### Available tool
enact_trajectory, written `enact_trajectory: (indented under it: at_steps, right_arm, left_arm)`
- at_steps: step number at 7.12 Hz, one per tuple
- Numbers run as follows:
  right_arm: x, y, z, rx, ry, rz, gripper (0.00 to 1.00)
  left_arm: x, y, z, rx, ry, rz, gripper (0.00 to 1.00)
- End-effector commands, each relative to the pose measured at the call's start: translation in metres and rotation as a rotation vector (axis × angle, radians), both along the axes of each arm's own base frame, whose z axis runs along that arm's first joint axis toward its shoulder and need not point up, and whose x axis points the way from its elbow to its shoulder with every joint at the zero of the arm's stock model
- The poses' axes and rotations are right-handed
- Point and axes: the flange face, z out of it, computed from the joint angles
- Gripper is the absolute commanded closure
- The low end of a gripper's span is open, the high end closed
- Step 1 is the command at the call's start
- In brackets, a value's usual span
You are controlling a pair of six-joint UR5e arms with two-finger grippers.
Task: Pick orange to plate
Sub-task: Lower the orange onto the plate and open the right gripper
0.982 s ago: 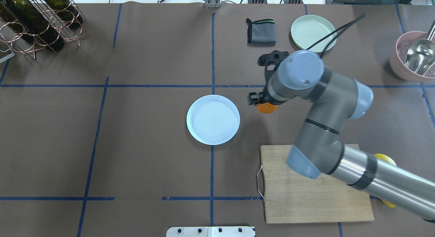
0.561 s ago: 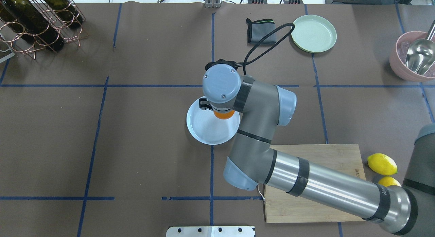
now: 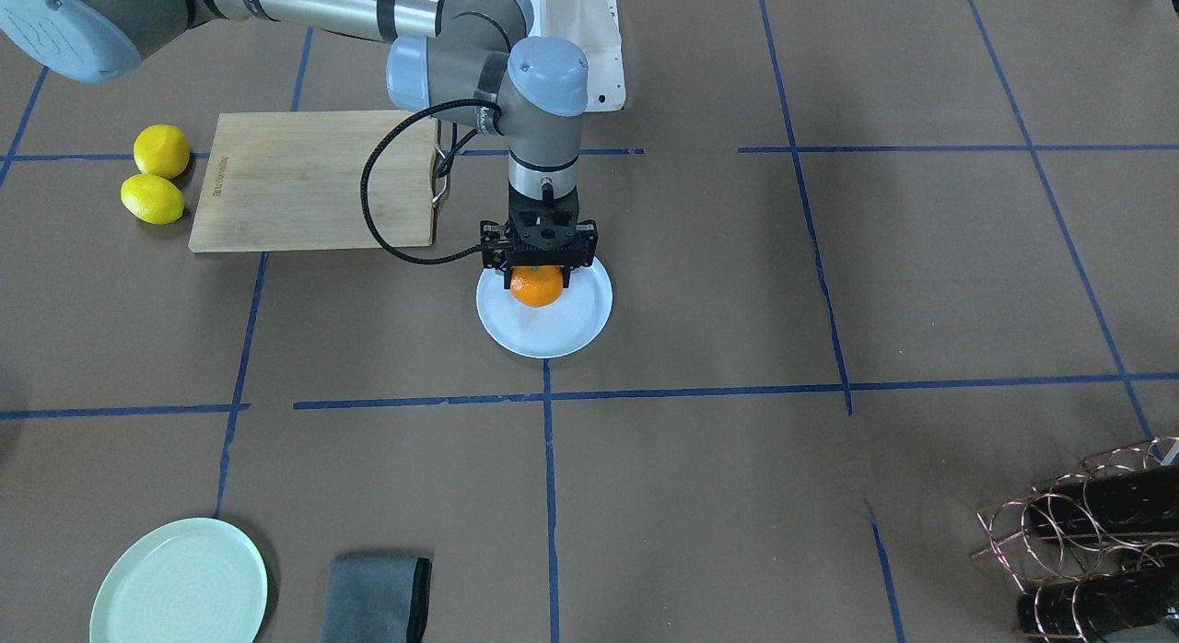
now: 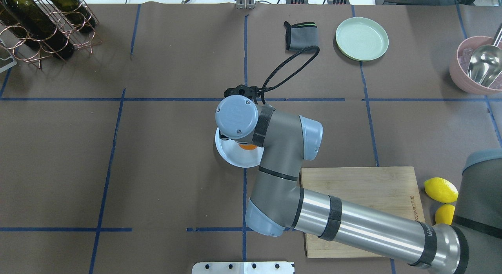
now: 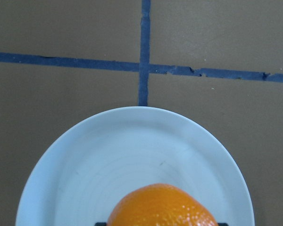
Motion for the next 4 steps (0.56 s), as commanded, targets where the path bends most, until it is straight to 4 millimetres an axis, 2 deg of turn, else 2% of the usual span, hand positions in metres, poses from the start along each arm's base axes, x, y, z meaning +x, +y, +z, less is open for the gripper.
enact_trajectory:
  at_steps: [1, 2, 4]
  right_arm:
    - [-0.0066, 0.0006, 0.004, 0.005, -0.007, -0.002, 0.95]
    - [-0.0124, -0.002, 0.0095, 0.011, -0.018, -0.004, 0.83]
    - [-0.0132, -0.0024, 0.0078, 0.002, -0.035, 0.013, 0.43]
  left_arm:
    - [0.0, 0.0007, 0.0011, -0.004, 0.0, 0.0, 0.0]
    - [0.0, 0.0007, 0.0011, -0.003, 0.0, 0.001, 0.0]
    - [0.0, 0.0007, 0.0011, -0.003, 0.0, 0.001, 0.0]
